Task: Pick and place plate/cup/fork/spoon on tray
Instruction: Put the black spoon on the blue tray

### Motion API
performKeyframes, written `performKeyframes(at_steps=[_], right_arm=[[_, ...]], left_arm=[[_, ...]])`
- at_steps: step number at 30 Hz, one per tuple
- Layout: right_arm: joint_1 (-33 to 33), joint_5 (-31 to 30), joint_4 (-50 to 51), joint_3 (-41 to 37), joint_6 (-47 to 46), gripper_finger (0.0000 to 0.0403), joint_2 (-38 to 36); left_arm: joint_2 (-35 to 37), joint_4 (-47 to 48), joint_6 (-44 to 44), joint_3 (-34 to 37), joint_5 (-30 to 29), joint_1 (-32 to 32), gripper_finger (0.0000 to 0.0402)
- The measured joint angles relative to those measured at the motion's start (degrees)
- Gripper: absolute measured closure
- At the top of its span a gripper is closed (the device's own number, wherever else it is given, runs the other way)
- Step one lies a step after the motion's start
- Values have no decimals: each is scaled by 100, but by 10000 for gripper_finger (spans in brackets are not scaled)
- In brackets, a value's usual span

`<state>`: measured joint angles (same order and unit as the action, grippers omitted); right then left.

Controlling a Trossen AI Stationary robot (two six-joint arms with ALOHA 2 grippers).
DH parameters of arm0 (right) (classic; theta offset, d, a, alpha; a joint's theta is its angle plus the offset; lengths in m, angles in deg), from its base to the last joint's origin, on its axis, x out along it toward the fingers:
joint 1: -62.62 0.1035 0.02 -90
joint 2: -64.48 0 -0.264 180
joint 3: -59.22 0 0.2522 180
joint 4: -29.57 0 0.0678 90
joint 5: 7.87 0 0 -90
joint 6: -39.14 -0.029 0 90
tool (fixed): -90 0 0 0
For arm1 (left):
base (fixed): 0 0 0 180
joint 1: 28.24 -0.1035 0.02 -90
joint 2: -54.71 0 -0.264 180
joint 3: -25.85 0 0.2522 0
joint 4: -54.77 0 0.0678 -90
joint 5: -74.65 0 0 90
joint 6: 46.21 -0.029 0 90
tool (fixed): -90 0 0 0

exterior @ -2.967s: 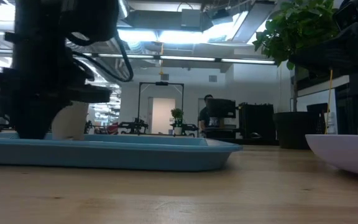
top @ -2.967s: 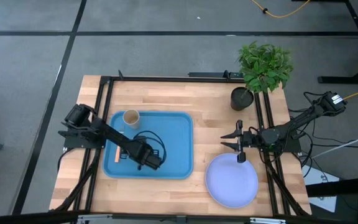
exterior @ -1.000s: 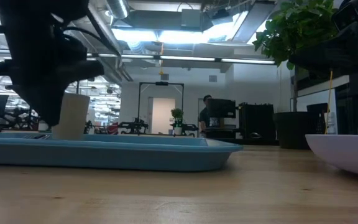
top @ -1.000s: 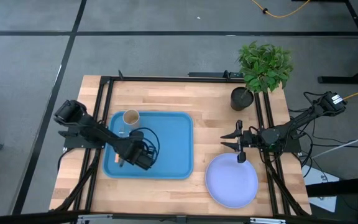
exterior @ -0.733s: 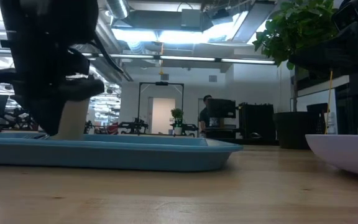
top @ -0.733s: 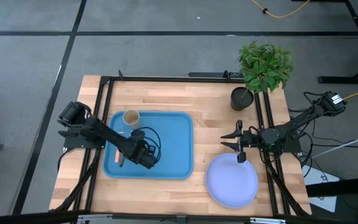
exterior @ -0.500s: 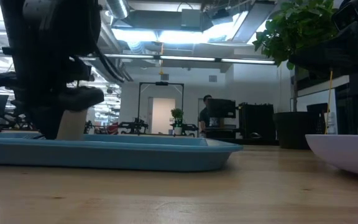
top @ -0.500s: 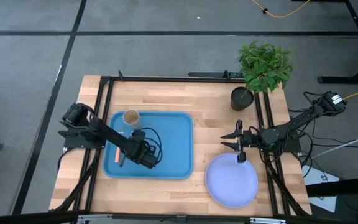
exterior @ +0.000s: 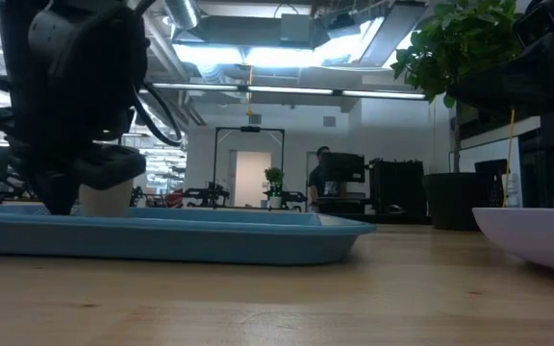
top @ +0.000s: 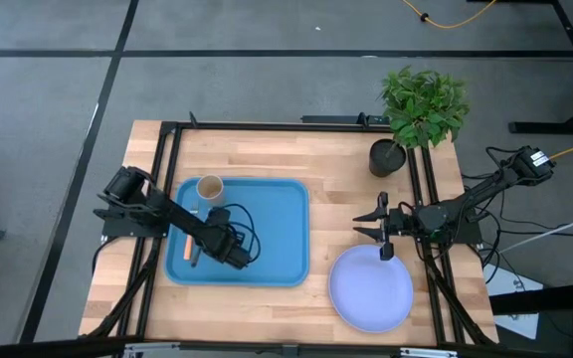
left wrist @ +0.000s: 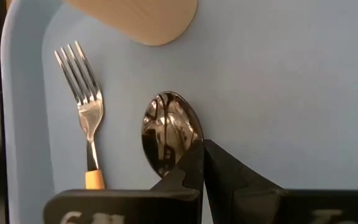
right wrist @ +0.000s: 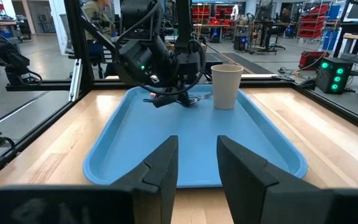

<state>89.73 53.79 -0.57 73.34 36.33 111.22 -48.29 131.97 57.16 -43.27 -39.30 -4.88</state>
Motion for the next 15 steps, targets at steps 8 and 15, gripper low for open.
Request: performKeyframes(at_steps=[8, 15], right_arm=[[2, 0, 2, 0, -5, 288, 0], [0, 0, 7, -2, 0, 288, 0]], left_arm=[[0, 236, 7, 0, -53, 2, 401], [124, -111, -83, -56, -492, 9, 401]])
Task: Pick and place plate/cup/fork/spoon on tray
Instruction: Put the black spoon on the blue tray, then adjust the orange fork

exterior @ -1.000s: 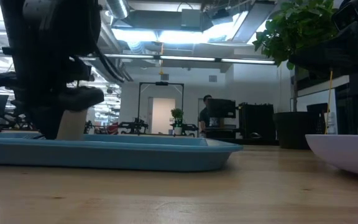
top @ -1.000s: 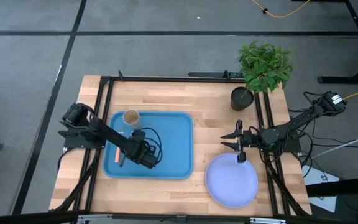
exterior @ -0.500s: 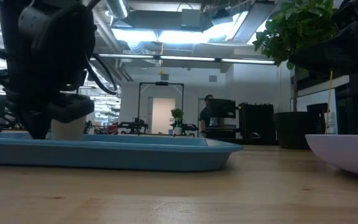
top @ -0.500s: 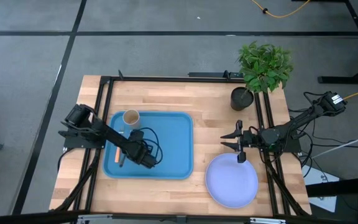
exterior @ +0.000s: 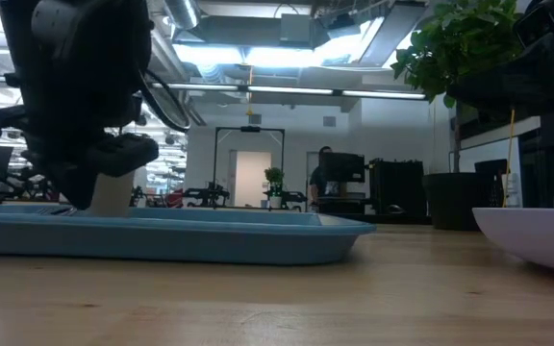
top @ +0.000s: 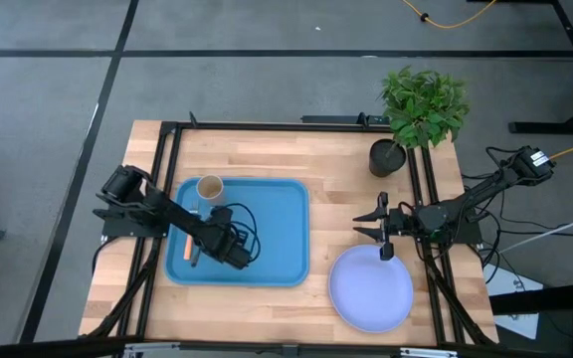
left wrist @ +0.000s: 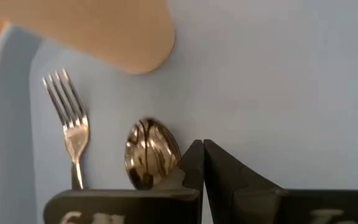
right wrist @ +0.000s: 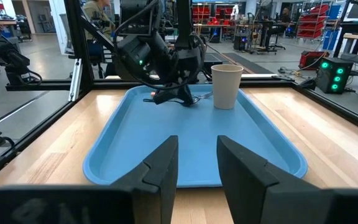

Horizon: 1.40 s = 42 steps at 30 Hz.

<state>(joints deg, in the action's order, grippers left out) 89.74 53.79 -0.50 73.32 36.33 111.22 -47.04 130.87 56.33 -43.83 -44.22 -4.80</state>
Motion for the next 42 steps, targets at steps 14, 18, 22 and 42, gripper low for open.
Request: performKeyframes(at_steps=[14, 18, 22, 42], right_arm=[[2, 2, 4, 2, -2, 288, 0], [2, 2, 4, 1, -2, 288, 1], [2, 2, 4, 2, -2, 288, 0], [2, 2, 0, 2, -9, 288, 1]], left_arm=[[0, -339, -102, 436, 298, -29, 401], [0, -247, -102, 483, 300, -13, 401], [0, -83, -101, 497, 357, -13, 401], [64, 245, -1418, -832, 898, 113, 401]])
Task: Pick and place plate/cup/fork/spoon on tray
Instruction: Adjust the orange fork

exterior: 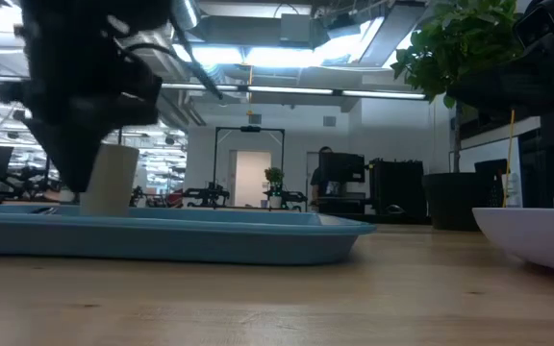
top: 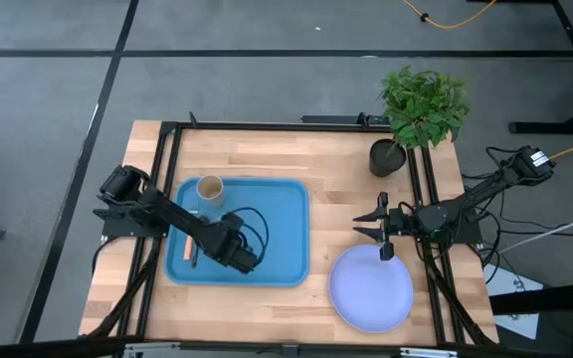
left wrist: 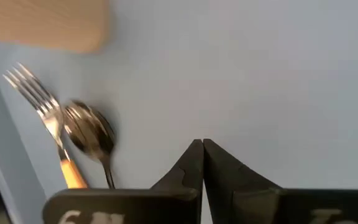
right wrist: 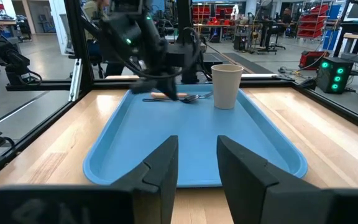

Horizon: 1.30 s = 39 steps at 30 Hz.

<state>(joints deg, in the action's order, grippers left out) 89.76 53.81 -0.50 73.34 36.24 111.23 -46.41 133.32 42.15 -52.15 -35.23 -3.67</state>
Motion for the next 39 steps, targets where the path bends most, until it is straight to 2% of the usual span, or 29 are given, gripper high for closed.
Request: performKeyframes(at_steps=[4, 7, 10, 14, 15, 20, 26, 33, 39], right_arm=[[0, 1, 0, 0, -8, 288, 0], [0, 0, 0, -2, -135, 288, 1], [0, 0, -2, -1, -157, 288, -1], [0, 0, -2, -1, -208, 288, 0], [0, -3, -3, 0, -270, 288, 1], [0, -4, -33, 0, -308, 288, -1], [0, -1, -316, 0, -310, 288, -2], [-2, 2, -376, 0, -310, 288, -3], [-2, 2, -372, 0, -310, 288, -3]], left_arm=[[0, 103, -271, -220, 494, 309, 401], [0, 214, 239, -231, 696, 692, 402], [0, 578, 1343, -231, 704, 1178, 401], [0, 1907, 3830, -220, 634, 1849, 402], [2, 2067, 4229, -183, 660, 1955, 402], [2, 1802, 4258, 182, 803, 1920, 402], [180, 604, 4175, 892, 828, 1728, 402], [342, 958, 4200, 931, 1010, 1678, 402], [298, 716, 4215, 949, 976, 1775, 402]])
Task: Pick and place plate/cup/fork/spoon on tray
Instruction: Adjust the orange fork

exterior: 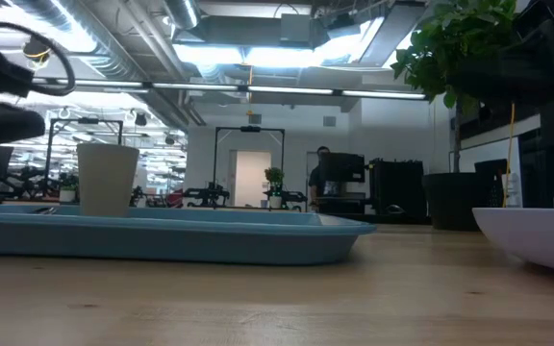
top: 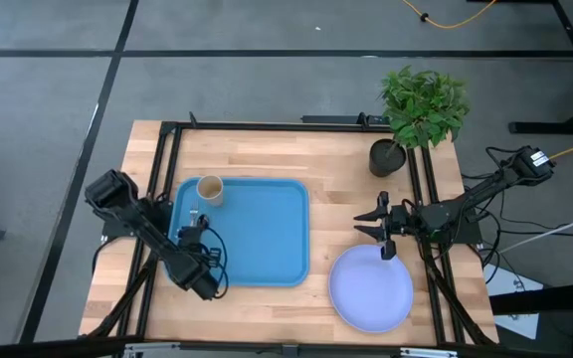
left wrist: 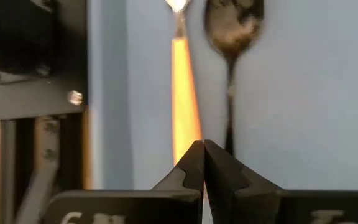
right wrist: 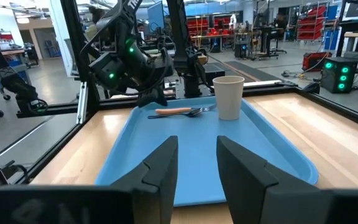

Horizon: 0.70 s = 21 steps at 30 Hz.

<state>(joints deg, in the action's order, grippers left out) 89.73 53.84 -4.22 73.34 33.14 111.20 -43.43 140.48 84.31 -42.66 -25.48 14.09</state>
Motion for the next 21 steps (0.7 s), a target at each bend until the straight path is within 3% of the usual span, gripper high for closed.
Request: performKeyframes(at_steps=[21], right_arm=[[0, 0, 0, -1, -146, 288, 0]], left_arm=[[-26, -532, 94, 291, 179, 140, 402]])
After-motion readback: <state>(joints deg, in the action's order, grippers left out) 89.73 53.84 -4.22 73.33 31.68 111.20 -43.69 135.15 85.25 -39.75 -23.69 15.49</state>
